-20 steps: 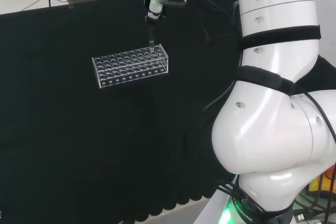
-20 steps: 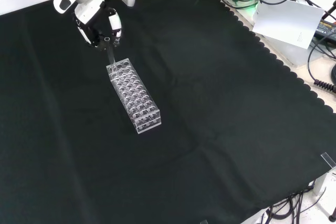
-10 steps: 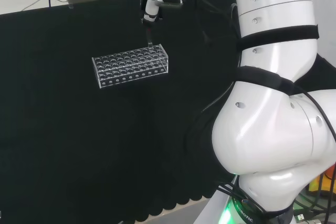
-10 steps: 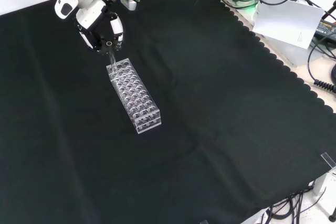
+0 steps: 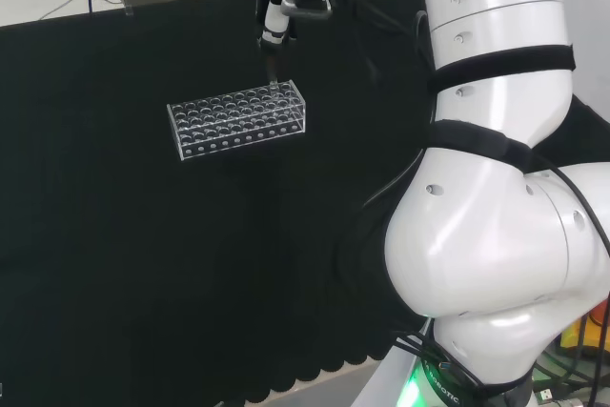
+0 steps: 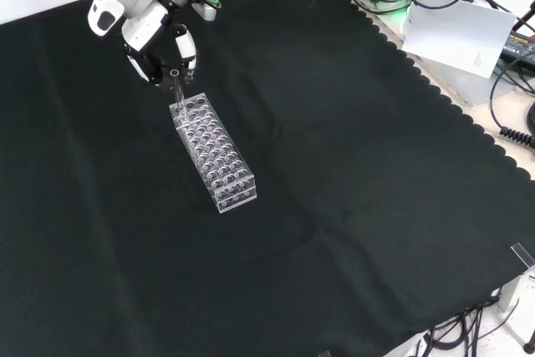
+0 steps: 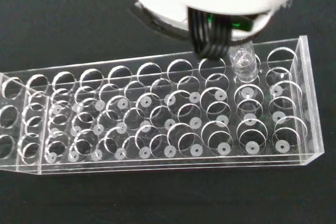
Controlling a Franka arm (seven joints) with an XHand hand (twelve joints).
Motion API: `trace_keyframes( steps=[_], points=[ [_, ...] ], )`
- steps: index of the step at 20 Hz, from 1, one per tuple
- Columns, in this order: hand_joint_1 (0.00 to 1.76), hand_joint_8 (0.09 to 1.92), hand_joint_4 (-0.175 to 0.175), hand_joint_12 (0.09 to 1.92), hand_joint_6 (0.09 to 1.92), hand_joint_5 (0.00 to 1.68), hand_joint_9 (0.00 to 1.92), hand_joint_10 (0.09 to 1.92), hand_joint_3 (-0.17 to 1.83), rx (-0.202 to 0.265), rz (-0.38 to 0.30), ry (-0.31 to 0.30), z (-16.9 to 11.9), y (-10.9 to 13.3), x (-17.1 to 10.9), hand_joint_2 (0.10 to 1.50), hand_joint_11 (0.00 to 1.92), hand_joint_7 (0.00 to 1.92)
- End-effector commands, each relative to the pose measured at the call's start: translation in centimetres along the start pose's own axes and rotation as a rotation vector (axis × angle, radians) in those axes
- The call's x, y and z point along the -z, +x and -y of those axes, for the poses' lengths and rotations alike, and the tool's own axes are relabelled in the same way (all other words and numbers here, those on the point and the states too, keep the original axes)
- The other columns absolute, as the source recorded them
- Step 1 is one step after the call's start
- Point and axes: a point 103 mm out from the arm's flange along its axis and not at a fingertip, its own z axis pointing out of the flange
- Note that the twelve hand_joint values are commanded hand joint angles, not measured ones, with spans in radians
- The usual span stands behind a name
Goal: Put the test tube back in the rack.
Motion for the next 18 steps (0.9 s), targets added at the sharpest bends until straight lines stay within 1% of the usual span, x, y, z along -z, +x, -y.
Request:
trace_keyframes(
  steps=[1, 5, 10, 14, 18],
  points=[
    [1.44, 0.74, -0.175, 0.98, 0.53, 1.33, 1.52, 0.09, 0.69, -0.017, 0.002, 0.018, -0.9, -0.7, -1.1, 0.59, 1.16, 1.38],
    [1.44, 0.74, -0.175, 0.98, 0.53, 1.33, 1.52, 0.09, 0.69, -0.023, 0.001, 0.029, -1.0, -0.9, -1.2, 0.59, 1.16, 1.38],
    [1.44, 0.74, -0.175, 0.98, 0.53, 1.33, 1.52, 0.09, 0.69, -0.028, -0.006, 0.043, -2.0, -1.5, -2.3, 0.59, 1.16, 1.38],
    [1.44, 0.74, -0.175, 0.98, 0.53, 1.33, 1.52, 0.09, 0.69, -0.039, -0.010, 0.054, -2.5, -1.5, -3.0, 0.59, 1.16, 1.38],
    [1.44, 0.74, -0.175, 0.98, 0.53, 1.33, 1.52, 0.09, 0.69, -0.039, -0.019, 0.065, -2.7, -1.4, -3.6, 0.59, 1.16, 1.38]
  ],
)
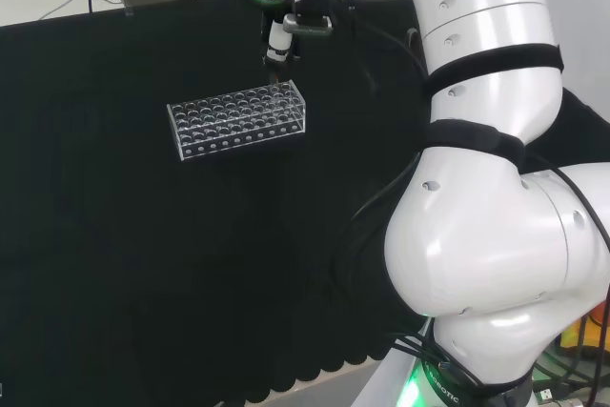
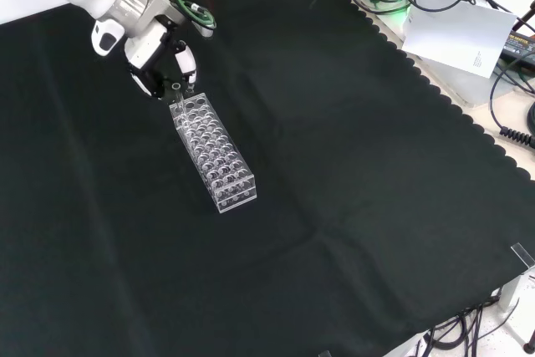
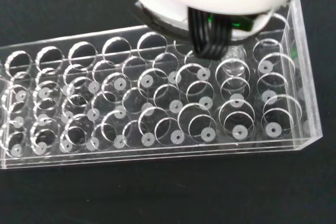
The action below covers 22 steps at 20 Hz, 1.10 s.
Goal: Put the test tube back in the rack.
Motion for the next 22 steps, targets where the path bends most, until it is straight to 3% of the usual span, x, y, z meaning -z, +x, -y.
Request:
trace_keyframes(
  steps=[1, 7, 9, 11, 12, 15, 18, 22],
  points=[
    [1.44, 0.74, -0.175, 0.98, 0.53, 1.33, 1.52, 0.09, 0.69, -0.005, -0.010, 0.014, -0.3, 0.0, -0.7, 0.59, 1.16, 1.38],
    [1.43, 0.75, -0.175, 0.98, 0.48, 1.31, 1.52, 0.09, 0.63, -0.007, -0.011, 0.014, -0.4, 0.1, -1.0, 0.63, 1.16, 1.38],
    [1.43, 0.74, -0.175, 0.98, 0.50, 1.32, 1.52, 0.09, 0.65, 0.012, -0.038, 0.030, -0.4, 0.1, -1.2, 0.61, 1.16, 1.38],
    [1.35, 0.65, -0.175, 1.15, 0.56, 1.27, 1.55, 0.09, 0.46, 0.034, -0.058, 0.044, -0.2, 0.2, -1.4, 0.74, 0.97, 1.32],
    [1.29, 0.67, -0.167, 1.23, 0.58, 1.18, 1.51, 0.09, 0.44, 0.045, -0.069, 0.058, -0.2, 0.1, -1.4, 0.72, 0.86, 1.26],
    [1.15, 0.90, -0.096, 1.39, 0.68, 0.80, 1.31, 0.09, 0.58, 0.068, -0.087, 0.091, 0.0, 0.1, -1.2, 0.58, 0.58, 0.93],
    [1.02, 0.94, -0.040, 1.51, 0.61, 0.41, 0.95, 0.09, 0.57, 0.093, -0.096, 0.089, 0.4, 0.3, -0.6, 0.55, 0.28, 0.42],
    [0.95, 0.94, -0.019, 1.57, 0.48, 0.31, 0.75, 0.09, 0.49, 0.126, -0.079, 0.059, 1.4, 0.7, 0.7, 0.57, 0.13, 0.13]
  ],
)
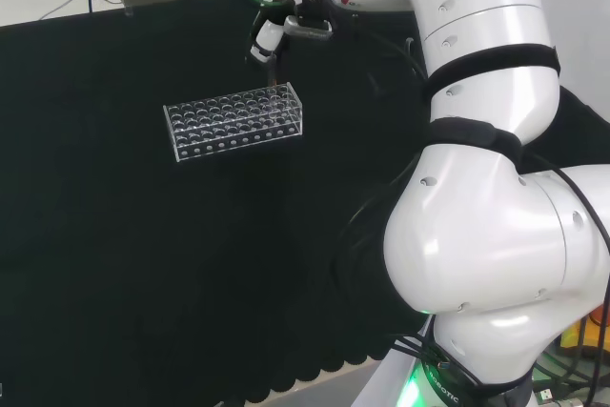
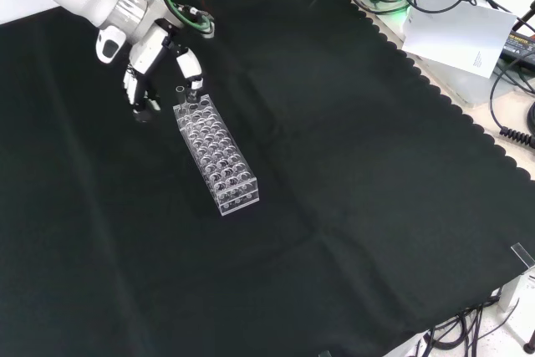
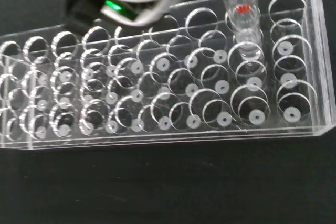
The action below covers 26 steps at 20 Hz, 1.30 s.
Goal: Put the test tube back in the rack.
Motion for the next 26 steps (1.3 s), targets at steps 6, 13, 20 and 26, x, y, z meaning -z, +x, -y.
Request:
trace_keyframes(
  steps=[6, 13, 20, 26],
  points=[
    [0.89, 0.92, -0.009, 1.59, 0.33, 0.28, 0.59, 0.09, 0.44, 0.142, 0.003, -0.172, 5.4, 2.0, 5.1, 0.61, 0.01, 0.00],
    [0.68, 0.87, -0.024, 1.58, 0.18, 0.26, 0.51, 0.09, 0.36, 0.198, 0.095, -0.384, 11.6, 3.6, 10.7, 0.74, 0.00, 0.00],
    [0.60, 0.75, -0.034, 1.54, 0.09, 0.22, 0.42, 0.09, 0.29, 0.209, 0.176, -0.519, 16.8, 4.9, 13.5, 0.80, 0.00, 0.00],
    [0.59, 0.59, -0.036, 1.50, 0.09, 0.19, 0.36, 0.09, 0.27, 0.199, 0.200, -0.573, 20.5, 5.2, 14.0, 0.82, 0.00, 0.00]
  ],
)
